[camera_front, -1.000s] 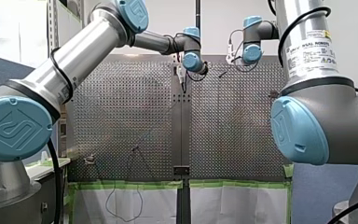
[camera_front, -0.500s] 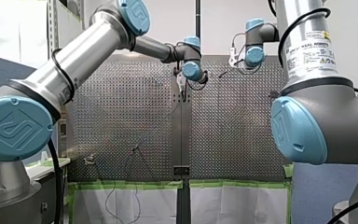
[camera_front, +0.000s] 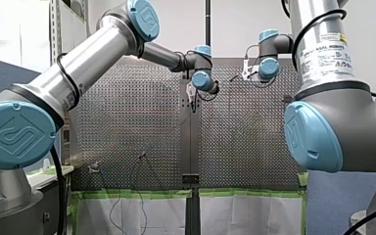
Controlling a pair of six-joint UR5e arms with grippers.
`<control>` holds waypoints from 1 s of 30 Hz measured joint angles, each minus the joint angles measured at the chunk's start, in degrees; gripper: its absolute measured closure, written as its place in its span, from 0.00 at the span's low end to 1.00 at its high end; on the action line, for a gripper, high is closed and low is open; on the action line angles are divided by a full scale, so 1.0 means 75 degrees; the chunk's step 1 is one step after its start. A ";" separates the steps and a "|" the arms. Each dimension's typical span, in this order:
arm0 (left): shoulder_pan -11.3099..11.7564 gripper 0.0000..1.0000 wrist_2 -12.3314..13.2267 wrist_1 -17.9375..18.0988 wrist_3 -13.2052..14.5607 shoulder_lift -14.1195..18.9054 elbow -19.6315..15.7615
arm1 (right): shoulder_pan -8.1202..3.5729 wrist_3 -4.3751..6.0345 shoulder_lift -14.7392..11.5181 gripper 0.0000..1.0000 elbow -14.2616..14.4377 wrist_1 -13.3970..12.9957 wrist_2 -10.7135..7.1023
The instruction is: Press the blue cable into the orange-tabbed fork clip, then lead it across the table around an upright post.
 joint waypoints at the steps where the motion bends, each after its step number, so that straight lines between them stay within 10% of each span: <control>1: 0.0001 0.51 0.0003 0.0000 0.0000 -0.0001 0.0000 | -0.0012 0.0033 0.0024 1.00 0.0053 -0.0050 -0.0001; 11: -0.0002 0.00 0.0022 -0.0005 0.0001 -0.0001 -0.0040 | -0.0137 0.0146 0.0527 1.00 0.0326 -0.0547 -0.0050; 30: -0.0024 0.00 -0.0191 -0.0004 -0.0021 -0.0003 -0.0052 | -0.0106 0.0012 0.0950 1.00 0.0366 -0.0751 -0.0079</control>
